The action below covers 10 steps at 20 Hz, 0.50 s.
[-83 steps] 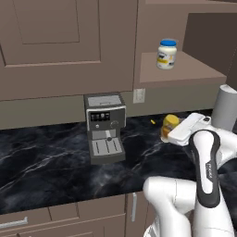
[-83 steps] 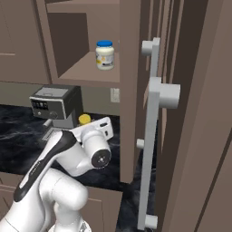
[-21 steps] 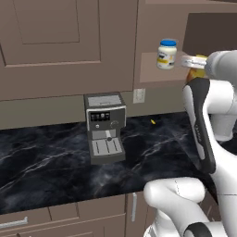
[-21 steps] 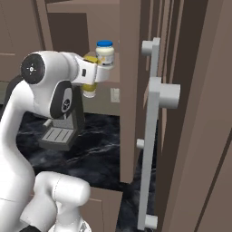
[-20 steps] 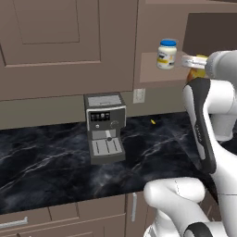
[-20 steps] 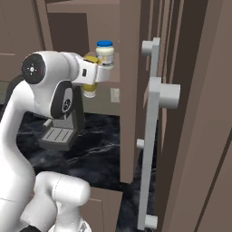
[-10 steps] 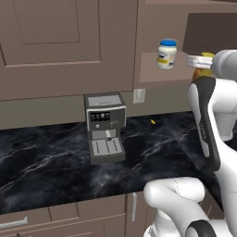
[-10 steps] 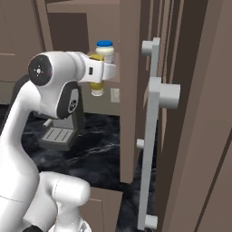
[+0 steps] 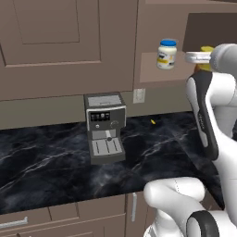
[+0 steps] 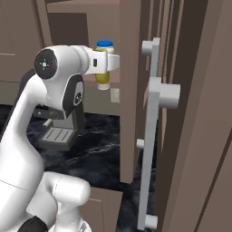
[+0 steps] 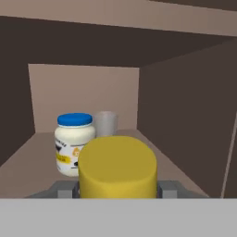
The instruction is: Pick the mayonnaise and mustard from the counter and place them in the cabinet.
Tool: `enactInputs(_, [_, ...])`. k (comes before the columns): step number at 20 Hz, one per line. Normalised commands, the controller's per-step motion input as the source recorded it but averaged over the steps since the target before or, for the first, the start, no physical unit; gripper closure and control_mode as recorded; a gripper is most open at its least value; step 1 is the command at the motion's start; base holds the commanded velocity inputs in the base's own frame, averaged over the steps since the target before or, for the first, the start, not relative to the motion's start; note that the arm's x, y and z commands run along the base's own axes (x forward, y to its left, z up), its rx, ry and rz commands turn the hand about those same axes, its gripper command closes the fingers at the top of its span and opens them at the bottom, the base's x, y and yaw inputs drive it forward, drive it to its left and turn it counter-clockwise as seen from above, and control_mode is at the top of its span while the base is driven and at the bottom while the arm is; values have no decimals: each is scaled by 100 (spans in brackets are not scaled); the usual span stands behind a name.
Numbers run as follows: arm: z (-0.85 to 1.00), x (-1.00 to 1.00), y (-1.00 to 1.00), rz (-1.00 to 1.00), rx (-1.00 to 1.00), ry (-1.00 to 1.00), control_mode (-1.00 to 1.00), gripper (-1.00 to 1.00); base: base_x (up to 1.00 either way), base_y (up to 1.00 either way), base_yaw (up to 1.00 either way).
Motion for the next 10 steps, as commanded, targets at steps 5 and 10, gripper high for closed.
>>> enactInputs(5, [0,29,0,0,-2,0,-100,100,0,0,0])
enactInputs(10, [-15,29,-1,0,-1,0,-100,100,0,0,0])
